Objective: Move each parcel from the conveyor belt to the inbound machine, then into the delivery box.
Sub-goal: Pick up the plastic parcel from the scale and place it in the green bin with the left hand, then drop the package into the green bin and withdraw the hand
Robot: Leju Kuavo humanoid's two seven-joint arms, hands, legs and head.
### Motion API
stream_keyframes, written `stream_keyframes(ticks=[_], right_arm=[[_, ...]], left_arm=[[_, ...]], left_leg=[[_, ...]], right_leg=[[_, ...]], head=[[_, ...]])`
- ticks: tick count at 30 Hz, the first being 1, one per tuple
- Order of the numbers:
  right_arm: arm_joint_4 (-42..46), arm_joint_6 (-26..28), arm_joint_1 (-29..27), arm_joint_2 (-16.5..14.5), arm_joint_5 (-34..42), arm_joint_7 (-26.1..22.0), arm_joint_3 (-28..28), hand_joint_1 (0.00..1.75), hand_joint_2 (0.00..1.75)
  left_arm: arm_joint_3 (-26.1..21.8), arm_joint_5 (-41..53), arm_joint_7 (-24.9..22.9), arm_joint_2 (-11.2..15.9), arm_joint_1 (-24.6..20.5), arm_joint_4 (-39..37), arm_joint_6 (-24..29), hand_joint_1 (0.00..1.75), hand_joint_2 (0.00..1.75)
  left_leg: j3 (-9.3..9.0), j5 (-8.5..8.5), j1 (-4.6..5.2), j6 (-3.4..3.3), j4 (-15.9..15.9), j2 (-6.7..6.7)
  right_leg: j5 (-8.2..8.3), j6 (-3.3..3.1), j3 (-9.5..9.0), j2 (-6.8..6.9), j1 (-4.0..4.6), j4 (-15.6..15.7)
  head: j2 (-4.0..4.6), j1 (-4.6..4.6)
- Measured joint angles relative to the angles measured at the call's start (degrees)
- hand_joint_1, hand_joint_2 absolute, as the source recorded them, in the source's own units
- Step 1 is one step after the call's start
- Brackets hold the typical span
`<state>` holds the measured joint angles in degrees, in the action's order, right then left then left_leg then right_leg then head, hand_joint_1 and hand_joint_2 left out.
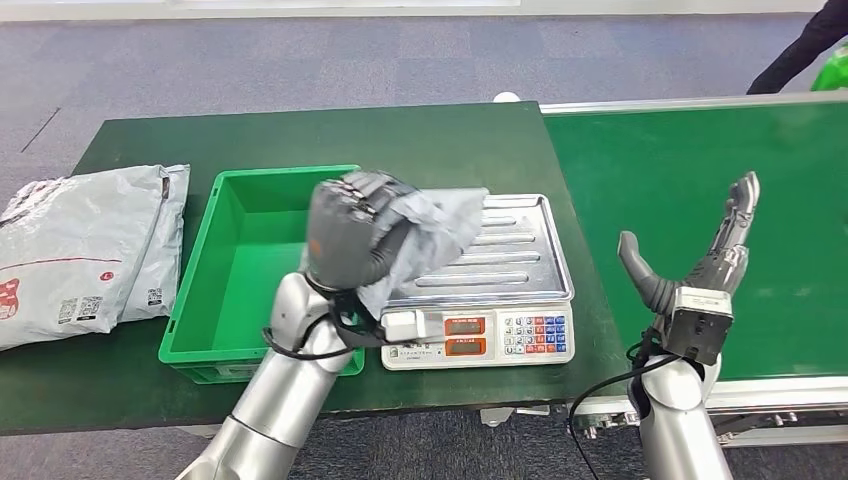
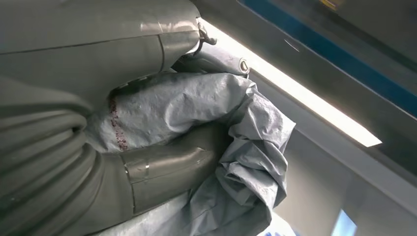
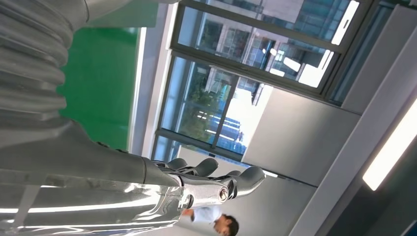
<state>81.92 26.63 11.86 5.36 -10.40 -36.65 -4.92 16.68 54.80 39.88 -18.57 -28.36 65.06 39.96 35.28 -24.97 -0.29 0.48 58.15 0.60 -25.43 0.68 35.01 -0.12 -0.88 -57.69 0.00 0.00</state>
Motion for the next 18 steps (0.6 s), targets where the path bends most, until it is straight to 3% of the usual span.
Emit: stream_keyframes(ticks=[8, 13, 16, 18], right_arm=[[2.3, 0.8, -2.9, 1.2, 0.1, 0.2, 0.0, 0.0, 1.75], [5.4, 0.5, -5.6, 1.1, -2.4, 0.8, 0.0, 0.0, 1.75], [5.8, -0.6, -5.7, 0.7, -3.6, 0.8, 0.3, 0.0, 1.75], [5.8, -1.0, -5.6, 0.4, -4.2, 1.0, 0.6, 0.0, 1.75]], left_arm=[[-16.8, 5.9, 0.0, -0.8, 3.0, 16.6, 0.0, 1.75, 1.75], [-28.8, 15.3, -0.9, -0.7, 3.0, 21.0, 0.0, 1.75, 1.75], [-34.5, 22.6, -4.8, -0.4, 2.5, 19.7, 0.0, 1.75, 1.75], [-37.0, 27.6, -10.5, 0.1, 1.8, 16.4, 0.0, 1.75, 1.75]], left_leg=[[0.0, 0.0, -0.04, 0.01, 0.0, -0.04], [0.0, -0.02, -0.04, 0.03, -0.1, -0.05], [0.0, -0.02, -0.03, 0.03, -0.1, -0.07], [-0.01, -0.02, -0.02, 0.02, 0.0, -0.04]], right_leg=[[-0.01, -0.02, 0.01, -0.02, 0.04, 0.0], [-0.05, -0.05, 0.02, -0.02, 0.04, 0.0], [-0.05, -0.05, 0.04, -0.01, 0.03, 0.0], [-0.05, -0.04, 0.03, 0.04, 0.02, 0.0]], head=[[0.0, 0.0], [0.0, 0.0], [0.0, 0.0], [0.0, 0.0]])
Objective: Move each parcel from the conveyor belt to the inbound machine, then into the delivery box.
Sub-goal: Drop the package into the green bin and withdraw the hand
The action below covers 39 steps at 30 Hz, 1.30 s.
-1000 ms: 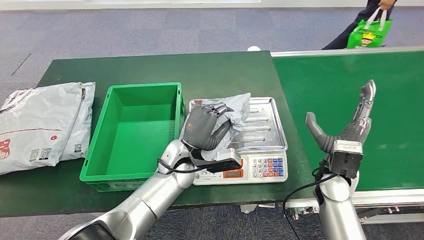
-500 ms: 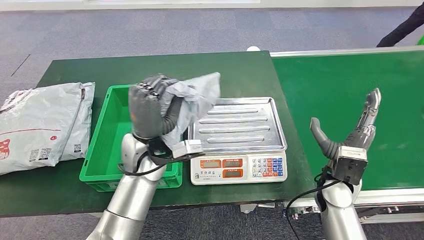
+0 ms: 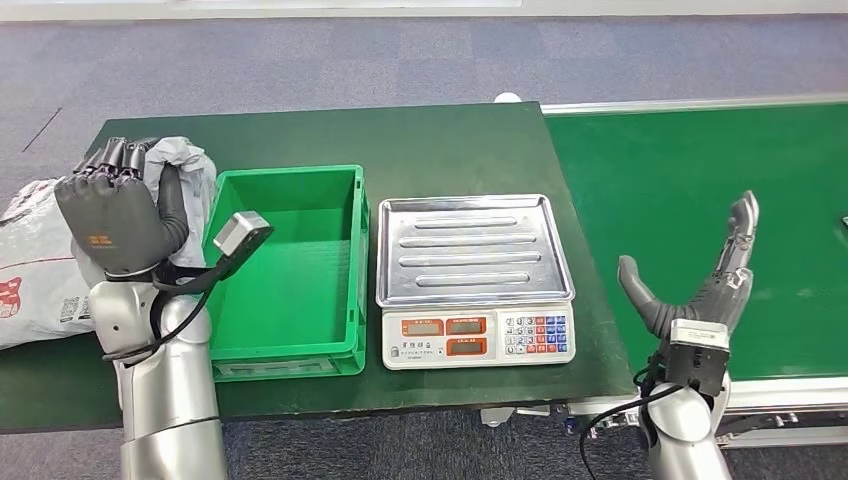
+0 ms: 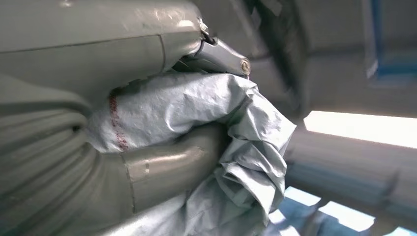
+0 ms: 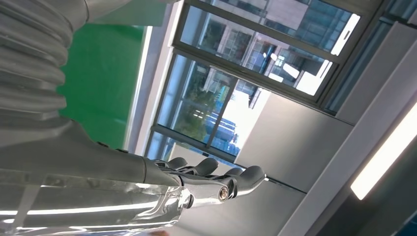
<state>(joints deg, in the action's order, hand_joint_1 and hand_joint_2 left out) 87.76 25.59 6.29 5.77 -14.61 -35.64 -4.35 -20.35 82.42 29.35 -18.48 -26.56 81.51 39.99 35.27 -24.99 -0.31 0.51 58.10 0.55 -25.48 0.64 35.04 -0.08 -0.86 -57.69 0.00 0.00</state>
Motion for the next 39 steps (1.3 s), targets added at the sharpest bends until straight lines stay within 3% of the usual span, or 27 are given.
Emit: stream_keyframes(ticks=[3, 6, 13, 18, 24, 28, 33, 39], right_arm=[[0.5, -0.5, 0.1, -0.2, -0.7, 0.8, 0.4, 0.0, 1.75], [1.2, -1.4, 0.1, -0.4, -1.1, 1.3, 1.1, 0.0, 1.75], [2.6, -4.7, 0.0, -1.0, -1.4, 1.9, 2.3, 0.0, 1.75], [3.6, -5.6, -0.2, -1.5, -1.9, 2.1, 3.2, 0.0, 1.75], [3.8, -5.8, -0.3, -1.7, -2.2, 2.1, 4.0, 0.0, 1.75], [3.9, -6.2, -0.3, -1.9, -2.3, 2.1, 4.2, 0.0, 1.75], [4.2, -6.6, -0.5, -2.1, -2.7, 2.2, 4.2, 0.0, 1.75], [4.4, -6.5, -1.3, -2.1, -2.8, 2.3, 4.2, 0.0, 1.75]], left_arm=[[0.2, 3.9, -13.5, 2.5, -1.3, -9.0, 0.0, 1.75, 1.75], [3.6, 4.2, -20.3, 5.3, -2.4, -18.3, -1.0, 1.75, 1.75], [14.1, 2.0, -20.8, 7.5, -3.4, -31.3, -5.3, 1.75, 1.75], [20.1, 0.1, -20.5, 8.3, -3.1, -32.8, -6.2, 1.75, 1.75], [23.0, -0.8, -20.7, 9.1, -2.8, -33.1, -6.6, 1.75, 1.75], [24.2, -2.9, -19.7, 9.5, -2.5, -32.6, -5.9, 0.0, 1.75], [25.6, -9.5, -18.3, 9.5, -1.4, -29.8, -4.6, 0.0, 1.75], [25.9, -35.1, -3.9, 9.0, 1.0, -23.2, -4.9, 0.0, 1.75]], left_leg=[[-0.01, 0.03, 0.01, -0.02, 0.0, 0.01], [-0.01, 0.05, 0.01, -0.03, 0.0, 0.0], [0.0, 0.02, 0.07, -0.03, 0.0, 0.0], [0.02, -0.01, 0.07, -0.03, 0.0, 0.01], [0.02, 0.0, 0.06, -0.03, 0.0, 0.01], [0.01, 0.0, 0.06, -0.02, 0.0, 0.01], [0.02, 0.0, 0.07, -0.03, 0.0, 0.01], [0.02, -0.03, 0.07, -0.04, 0.0, 0.01]], right_leg=[[0.04, 0.02, -0.01, 0.02, -0.01, 0.0], [0.07, 0.01, -0.02, 0.0, -0.01, 0.0], [0.06, 0.02, 0.0, -0.04, -0.07, 0.0], [0.04, 0.04, 0.0, -0.03, -0.06, 0.0], [0.04, 0.04, 0.0, -0.03, -0.04, 0.0], [0.04, 0.04, 0.0, -0.03, -0.05, 0.0], [0.04, 0.04, 0.0, -0.04, -0.06, 0.0], [0.03, 0.04, 0.0, -0.03, -0.05, 0.0]], head=[[0.0, 0.0], [0.0, 0.0], [0.0, 0.0], [0.0, 0.0], [0.0, 0.0], [0.0, 0.0], [0.0, 0.0], [0.0, 0.0]])
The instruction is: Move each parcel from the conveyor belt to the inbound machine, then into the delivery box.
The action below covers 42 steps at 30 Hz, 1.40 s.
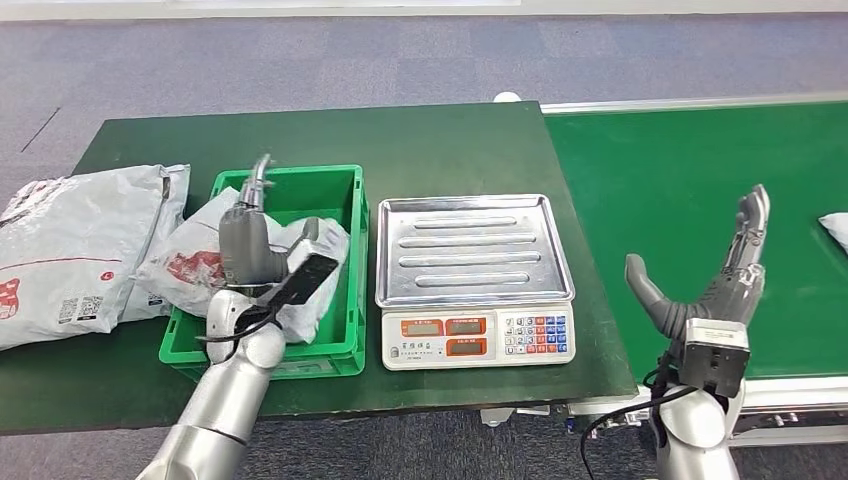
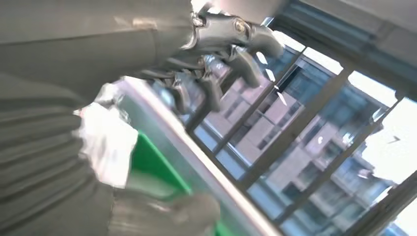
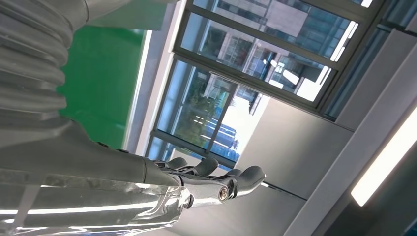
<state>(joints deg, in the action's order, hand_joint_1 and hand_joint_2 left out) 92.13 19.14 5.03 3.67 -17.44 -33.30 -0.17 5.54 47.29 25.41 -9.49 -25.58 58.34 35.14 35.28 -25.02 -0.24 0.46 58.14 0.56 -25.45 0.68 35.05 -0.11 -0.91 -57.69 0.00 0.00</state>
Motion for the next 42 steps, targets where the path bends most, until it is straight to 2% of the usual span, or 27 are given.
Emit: stream_keyframes(ticks=[4, 8, 10, 14, 15, 21, 23, 25, 28, 35, 42], right_arm=[[0.0, 0.1, -0.1, 0.0, 0.1, 0.0, 0.0, 0.0, 1.75], [0.0, 0.2, -0.1, 0.0, 0.4, -0.2, 0.0, 0.0, 1.75], [0.0, 0.3, -0.2, 0.0, 0.6, -0.3, 0.0, 0.0, 1.75], [0.1, 0.9, -1.0, 0.0, 0.7, -0.5, 0.0, 0.0, 1.75], [0.1, 0.9, -1.2, 0.0, 1.0, -0.6, 0.0, 0.0, 1.75], [-0.3, 0.2, -0.8, 0.2, 2.6, -1.0, 0.0, 0.0, 1.75], [-0.6, 0.1, -0.5, 0.3, 3.2, -1.3, 0.0, 0.0, 1.75], [-1.1, -0.3, 0.0, 0.3, 4.4, -1.4, 0.0, 0.0, 1.75], [-2.7, -2.8, 1.1, 0.3, 7.7, -1.1, 0.0, 0.0, 1.75], [-9.3, -9.5, 4.4, 0.3, 13.4, -0.6, 0.0, 0.0, 1.75], [-13.4, -11.6, 6.4, 0.2, 15.4, -0.3, 0.0, 0.0, 1.75]], left_arm=[[1.0, -12.7, 4.7, -0.4, 1.7, 4.2, -8.4, 0.0, 1.75], [2.6, -21.6, 7.2, -1.0, 3.9, 6.6, -16.3, 0.0, 1.75], [3.4, -22.8, 7.9, -1.2, 4.8, 7.3, -16.6, 0.0, 1.75], [4.5, -23.0, 9.9, -1.4, 6.2, 8.8, -12.2, 0.0, 1.75], [4.9, -24.8, 10.8, -1.4, 6.6, 9.7, -12.8, 0.0, 1.75], [8.5, -42.0, 13.3, -1.5, 8.3, 15.3, -30.1, 0.0, 1.75], [9.5, -47.1, 13.5, -1.4, 8.3, 15.8, -37.6, 0.0, 1.75], [10.8, -50.1, 13.0, -1.4, 8.1, 15.4, -44.4, 0.0, 1.75], [12.6, -50.6, 12.7, -1.3, 7.4, 12.8, -50.3, 0.0, 1.75], [13.1, -48.6, 13.5, -0.8, 7.6, 9.0, -53.8, 0.0, 1.75], [13.1, -48.4, 13.2, -0.5, 7.6, 7.4, -54.5, 0.0, 1.75]], left_leg=[[0.0, -0.01, 0.0, -0.02, 0.0, -0.01], [0.0, -0.01, 0.01, -0.02, 0.0, -0.02], [-0.01, -0.01, 0.01, -0.02, 0.0, -0.02], [-0.01, -0.02, 0.0, -0.02, 0.0, -0.02], [-0.01, -0.02, 0.0, -0.02, 0.0, -0.02], [0.01, -0.04, 0.01, -0.03, 0.0, -0.02], [0.01, -0.04, 0.01, -0.03, 0.0, -0.01], [0.0, -0.04, 0.01, -0.04, 0.0, -0.01], [-0.01, -0.04, 0.02, -0.04, 0.0, -0.03], [-0.02, -0.02, 0.01, -0.03, 0.0, -0.03], [0.0, -0.03, 0.01, -0.03, 0.0, -0.01]], right_leg=[[-0.01, 0.0, 0.0, 0.0, 0.0, 0.0], [-0.01, 0.01, 0.0, 0.0, -0.01, 0.0], [0.0, 0.01, 0.0, 0.0, -0.01, 0.0], [-0.01, 0.01, 0.0, 0.0, -0.01, 0.0], [-0.01, 0.0, 0.0, 0.0, -0.01, 0.0], [-0.03, 0.0, -0.01, 0.01, -0.01, 0.0], [-0.02, 0.01, -0.01, 0.02, -0.01, 0.0], [-0.02, 0.01, -0.02, 0.03, -0.02, 0.0], [0.0, 0.02, -0.04, 0.01, -0.02, 0.0], [0.01, 0.01, -0.05, 0.0, 0.0, 0.0], [-0.01, 0.01, -0.05, 0.01, -0.01, 0.0]], head=[[0.0, 0.0], [0.0, 0.0], [0.0, 0.0], [0.0, 0.0], [0.0, 0.0], [0.0, 0.0], [0.0, 0.0], [0.0, 0.0], [0.0, 0.0], [0.0, 0.0], [0.0, 0.0]])
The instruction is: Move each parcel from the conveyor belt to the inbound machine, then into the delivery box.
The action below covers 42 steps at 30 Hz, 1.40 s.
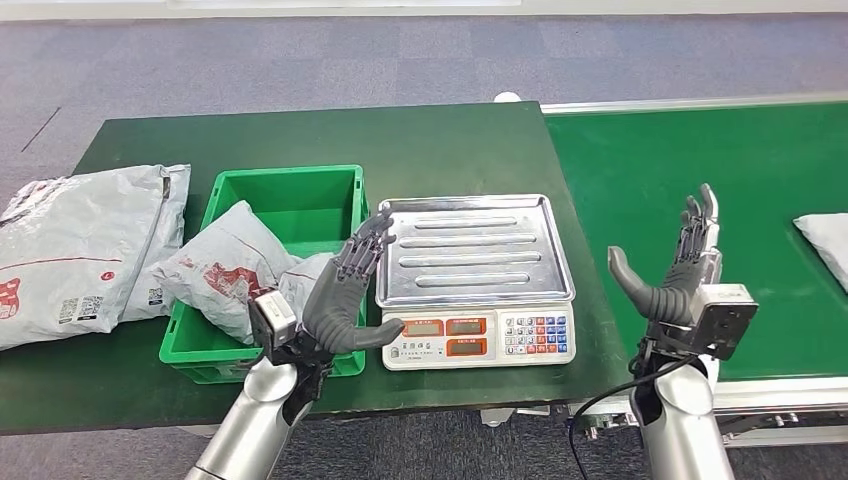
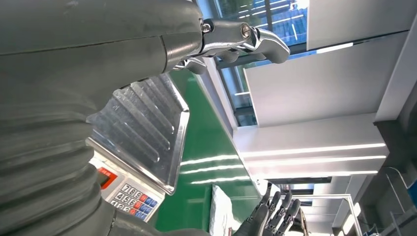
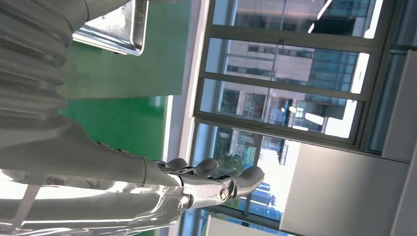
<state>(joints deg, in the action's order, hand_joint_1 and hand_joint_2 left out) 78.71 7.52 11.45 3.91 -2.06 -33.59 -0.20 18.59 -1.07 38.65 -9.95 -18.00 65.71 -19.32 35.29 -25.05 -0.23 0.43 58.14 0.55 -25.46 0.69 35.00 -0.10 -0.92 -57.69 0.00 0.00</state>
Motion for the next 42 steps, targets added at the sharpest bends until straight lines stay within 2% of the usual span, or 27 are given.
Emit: stream_keyframes(ticks=[11, 15, 19, 29, 42], right_arm=[[-3.5, -1.0, 2.1, 0.0, 0.4, -0.2, -0.2, 0.0, 1.75], [-3.9, 1.3, 2.2, 0.0, -2.3, -0.8, -0.6, 0.0, 1.75], [-3.8, 3.2, 2.1, -0.3, -4.6, -0.9, -1.5, 0.0, 1.75], [0.1, 4.4, -1.4, -1.4, -6.8, 0.4, -1.8, 0.0, 1.75], [5.6, 3.6, -5.4, -1.6, -8.2, 1.8, -1.7, 0.0, 1.75]], left_arm=[[-1.0, 2.8, -0.5, 0.0, -0.1, -1.7, 1.8, 0.0, 1.75], [-1.2, 4.7, -1.2, 0.0, -0.1, -1.8, 4.1, 0.0, 1.75], [-1.8, 5.3, -1.5, -0.1, -0.1, -1.8, 3.8, 0.0, 1.75], [-2.4, 6.0, -1.0, -0.2, 0.3, -2.5, 2.3, 0.0, 1.75], [-2.5, 6.1, -2.7, -1.3, 0.7, -2.2, 3.5, 0.0, 1.75]], left_leg=[[0.0, 0.0, 0.0, 0.0, 0.0, 0.0], [0.0, 0.0, 0.0, 0.0, 0.0, 0.0], [0.0, 0.0, 0.0, 0.0, 0.0, 0.0], [0.0, -0.01, 0.0, -0.01, 0.0, 0.03], [-0.01, -0.01, 0.0, -0.01, 0.0, 0.0]], right_leg=[[0.0, 0.0, 0.0, 0.02, -0.01, 0.0], [0.0, 0.0, 0.0, 0.01, 0.0, 0.0], [0.0, 0.0, 0.01, 0.0, 0.0, 0.0], [-0.01, 0.0, 0.01, 0.03, -0.01, 0.0], [-0.01, 0.0, 0.01, 0.02, -0.01, 0.0]], head=[[0.0, 0.0], [0.0, 0.0], [0.0, 0.0], [0.0, 0.0], [0.0, 0.0]])
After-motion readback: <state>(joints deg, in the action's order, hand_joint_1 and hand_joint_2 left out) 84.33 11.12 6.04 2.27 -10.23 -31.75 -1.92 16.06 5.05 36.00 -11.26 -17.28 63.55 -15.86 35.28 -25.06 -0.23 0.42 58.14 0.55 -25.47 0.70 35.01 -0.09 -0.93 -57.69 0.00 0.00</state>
